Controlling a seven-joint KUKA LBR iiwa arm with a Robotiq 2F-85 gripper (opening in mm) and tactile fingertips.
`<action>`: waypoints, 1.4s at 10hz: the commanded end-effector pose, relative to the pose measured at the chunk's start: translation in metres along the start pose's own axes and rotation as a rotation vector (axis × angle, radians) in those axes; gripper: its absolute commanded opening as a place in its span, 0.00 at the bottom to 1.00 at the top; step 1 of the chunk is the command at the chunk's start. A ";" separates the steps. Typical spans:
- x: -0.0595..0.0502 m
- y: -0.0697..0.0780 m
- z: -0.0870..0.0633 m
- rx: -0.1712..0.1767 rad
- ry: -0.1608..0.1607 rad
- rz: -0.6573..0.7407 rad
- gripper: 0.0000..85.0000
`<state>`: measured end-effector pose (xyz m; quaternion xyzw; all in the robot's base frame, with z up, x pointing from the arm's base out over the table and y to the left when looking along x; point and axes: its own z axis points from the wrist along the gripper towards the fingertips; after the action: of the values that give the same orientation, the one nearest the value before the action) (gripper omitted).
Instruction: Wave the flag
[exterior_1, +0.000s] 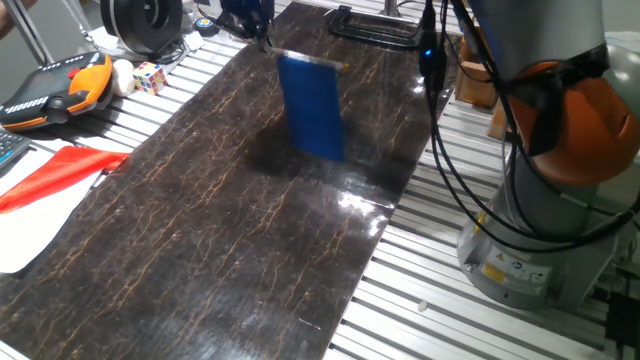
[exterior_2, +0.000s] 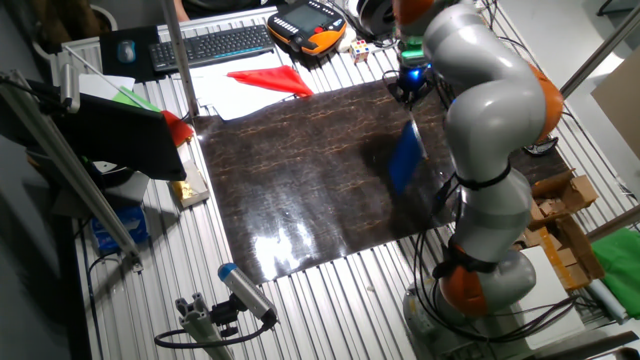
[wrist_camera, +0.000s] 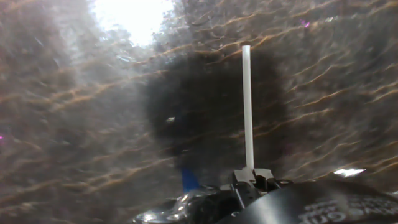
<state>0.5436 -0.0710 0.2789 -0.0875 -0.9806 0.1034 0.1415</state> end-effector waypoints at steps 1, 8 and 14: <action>-0.001 -0.003 0.000 0.166 -0.137 -0.563 0.11; -0.013 -0.056 -0.003 0.255 -0.161 -0.546 0.12; -0.012 -0.083 0.009 0.253 -0.163 -0.484 0.11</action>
<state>0.5407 -0.1542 0.2859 0.1547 -0.9628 0.2007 0.0937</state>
